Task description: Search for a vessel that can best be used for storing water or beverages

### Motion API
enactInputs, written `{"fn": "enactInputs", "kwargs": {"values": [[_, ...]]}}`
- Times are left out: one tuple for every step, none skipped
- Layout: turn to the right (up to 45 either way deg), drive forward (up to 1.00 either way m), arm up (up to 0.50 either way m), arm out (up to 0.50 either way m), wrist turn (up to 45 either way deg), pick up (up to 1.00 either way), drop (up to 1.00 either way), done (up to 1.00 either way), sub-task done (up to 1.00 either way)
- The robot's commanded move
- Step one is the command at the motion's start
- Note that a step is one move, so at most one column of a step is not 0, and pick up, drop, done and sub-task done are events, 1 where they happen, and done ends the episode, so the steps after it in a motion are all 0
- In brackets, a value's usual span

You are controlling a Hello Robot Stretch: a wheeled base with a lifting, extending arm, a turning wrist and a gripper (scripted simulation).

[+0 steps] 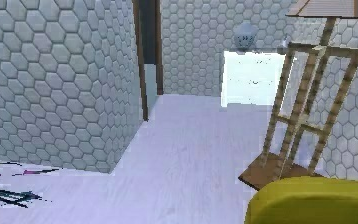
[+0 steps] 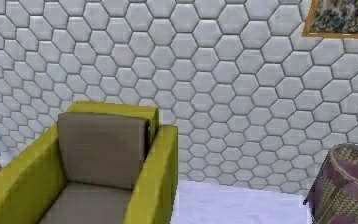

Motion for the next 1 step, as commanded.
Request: {"fn": "enactInputs", "kwargs": {"values": [[0.0,1.0,0.0,0.0,0.0,0.0,0.0,0.0,0.0]]}}
